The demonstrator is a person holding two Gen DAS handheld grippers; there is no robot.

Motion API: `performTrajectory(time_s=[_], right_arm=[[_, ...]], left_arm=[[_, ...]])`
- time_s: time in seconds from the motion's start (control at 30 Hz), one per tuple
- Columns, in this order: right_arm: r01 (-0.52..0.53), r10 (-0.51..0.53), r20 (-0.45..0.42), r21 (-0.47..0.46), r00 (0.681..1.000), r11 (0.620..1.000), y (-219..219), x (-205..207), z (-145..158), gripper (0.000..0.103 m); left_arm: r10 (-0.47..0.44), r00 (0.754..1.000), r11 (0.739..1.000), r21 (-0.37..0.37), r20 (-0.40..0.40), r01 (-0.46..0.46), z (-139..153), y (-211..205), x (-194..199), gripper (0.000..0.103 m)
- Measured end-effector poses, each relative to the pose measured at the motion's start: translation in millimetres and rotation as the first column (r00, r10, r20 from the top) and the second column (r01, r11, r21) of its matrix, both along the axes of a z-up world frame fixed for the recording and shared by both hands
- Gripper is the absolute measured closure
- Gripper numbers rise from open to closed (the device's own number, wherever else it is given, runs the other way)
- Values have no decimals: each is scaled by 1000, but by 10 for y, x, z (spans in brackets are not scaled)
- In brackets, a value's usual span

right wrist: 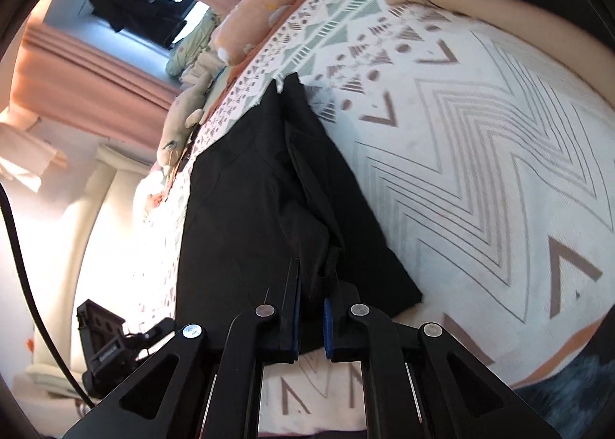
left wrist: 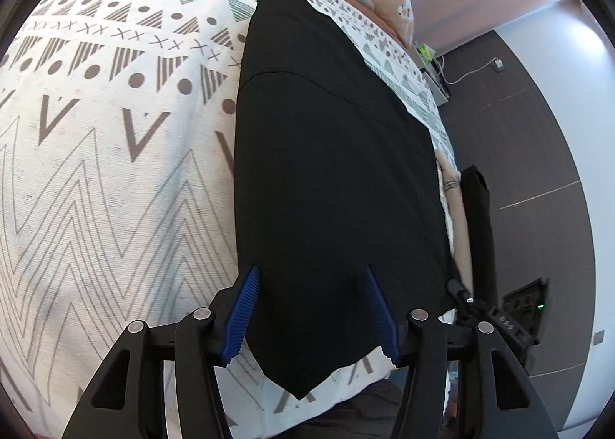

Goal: Fold large clothes
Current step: 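Close both grippers on the folded black shirt's end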

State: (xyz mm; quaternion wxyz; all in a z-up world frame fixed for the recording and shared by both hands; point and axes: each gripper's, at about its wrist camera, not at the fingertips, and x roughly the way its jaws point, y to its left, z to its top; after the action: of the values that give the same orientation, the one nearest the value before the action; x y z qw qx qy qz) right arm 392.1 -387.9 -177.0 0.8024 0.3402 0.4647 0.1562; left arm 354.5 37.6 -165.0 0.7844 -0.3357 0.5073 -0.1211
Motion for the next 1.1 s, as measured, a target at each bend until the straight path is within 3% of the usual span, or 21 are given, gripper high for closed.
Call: performTrajectory(time_s=[0.27,0.57,0.63,0.8,0.97,1.1], right_arm=[[23,-23,-4,23,1000,999,-127,-47,-48,95],[52,-51,-22,60,998,997,-220,-118,-251,95],[27,-26,-19,24,999,999,-193,-91,-225,94],[-22,22,-4,-101,1000,995,-178,77,-12,54],[-64,64,-1,-98,998,993,-256,374,59,40],[-143,140,-35,-113,990,983,-177,704,29,39]], left_arm=[[-28,1000,1000,-1,14,28,82,-151,110,47],[-39,999,997,64,-18,40,-41,-218,89,47],[-37,999,997,70,-20,38,-53,-207,103,47],[-2,1000,997,74,-23,4,-90,-105,243,47],[14,1000,996,89,-24,-12,-128,-75,454,47],[15,1000,994,111,-21,-12,-149,-80,628,47]])
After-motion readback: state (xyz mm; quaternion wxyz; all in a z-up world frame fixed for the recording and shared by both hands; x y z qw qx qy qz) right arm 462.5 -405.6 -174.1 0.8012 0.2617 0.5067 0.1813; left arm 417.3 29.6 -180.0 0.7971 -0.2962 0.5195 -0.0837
